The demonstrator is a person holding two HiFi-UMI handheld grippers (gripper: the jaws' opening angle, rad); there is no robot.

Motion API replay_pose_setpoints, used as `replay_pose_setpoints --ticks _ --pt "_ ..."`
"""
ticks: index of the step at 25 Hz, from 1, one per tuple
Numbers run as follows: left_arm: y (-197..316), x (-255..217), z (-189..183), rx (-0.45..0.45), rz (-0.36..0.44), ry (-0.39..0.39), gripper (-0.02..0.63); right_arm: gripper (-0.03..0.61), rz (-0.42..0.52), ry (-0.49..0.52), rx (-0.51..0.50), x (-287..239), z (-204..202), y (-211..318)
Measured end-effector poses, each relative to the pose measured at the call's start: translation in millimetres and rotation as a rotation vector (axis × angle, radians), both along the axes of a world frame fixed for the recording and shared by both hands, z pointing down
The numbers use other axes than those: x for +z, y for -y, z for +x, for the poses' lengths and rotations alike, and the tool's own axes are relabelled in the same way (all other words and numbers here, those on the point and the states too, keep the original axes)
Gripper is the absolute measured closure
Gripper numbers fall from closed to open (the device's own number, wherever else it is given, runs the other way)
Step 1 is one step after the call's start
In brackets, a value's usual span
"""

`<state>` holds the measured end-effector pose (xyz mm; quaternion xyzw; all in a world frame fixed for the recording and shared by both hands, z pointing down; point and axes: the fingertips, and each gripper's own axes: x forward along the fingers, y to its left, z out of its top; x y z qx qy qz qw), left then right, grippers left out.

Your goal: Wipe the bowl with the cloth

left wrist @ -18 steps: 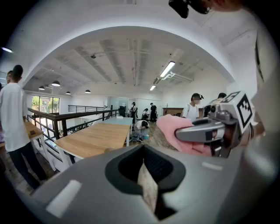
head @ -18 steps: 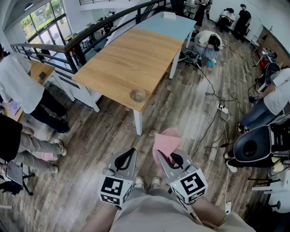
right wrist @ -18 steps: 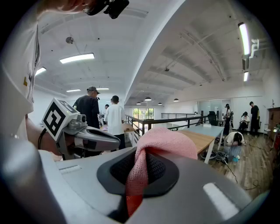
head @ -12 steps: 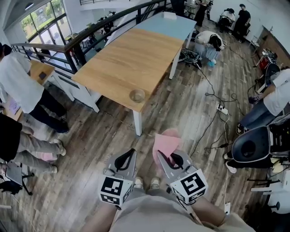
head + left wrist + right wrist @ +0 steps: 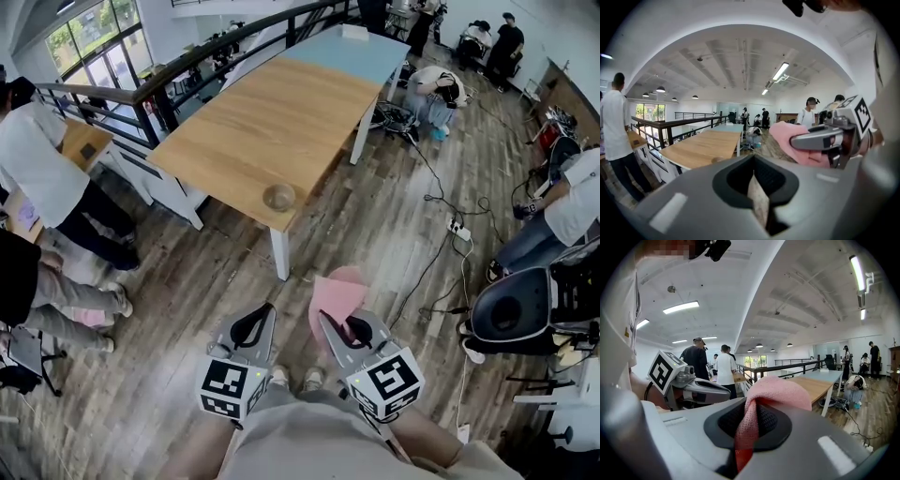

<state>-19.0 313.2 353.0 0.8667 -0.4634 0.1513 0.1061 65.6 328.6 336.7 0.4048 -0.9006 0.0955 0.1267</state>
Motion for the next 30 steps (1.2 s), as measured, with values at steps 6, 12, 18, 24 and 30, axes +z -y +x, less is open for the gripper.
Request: replay_pose_setpoints --ticks 6,12,18,24,30 --pt "-2.3 1.9 16.8 -0.020 -0.002 0.013 0.612 0.565 -0.007 0.006 -0.026 4.2 16.0 1.2" --pt "-8.1 13.2 28.6 -0.053 -0.003 0.008 0.612 0.565 0.002 -0.010 -0.056 14.6 32.0 0.6" --pt "-14.4 14.7 48.0 -0.059 -0.005 0.025 0.612 0.565 0.006 0.010 -0.069 12.1 46.3 -1.9" --pt "-14.5 14.5 53.2 -0.064 -0.004 0.030 0.612 0.565 0.009 0.025 -0.076 10.5 48.3 1.5" --pt "-14.1 16.8 53.4 -0.076 -0.004 0.033 0.612 0.565 0.013 0.034 -0.080 11.4 50.2 3.3"
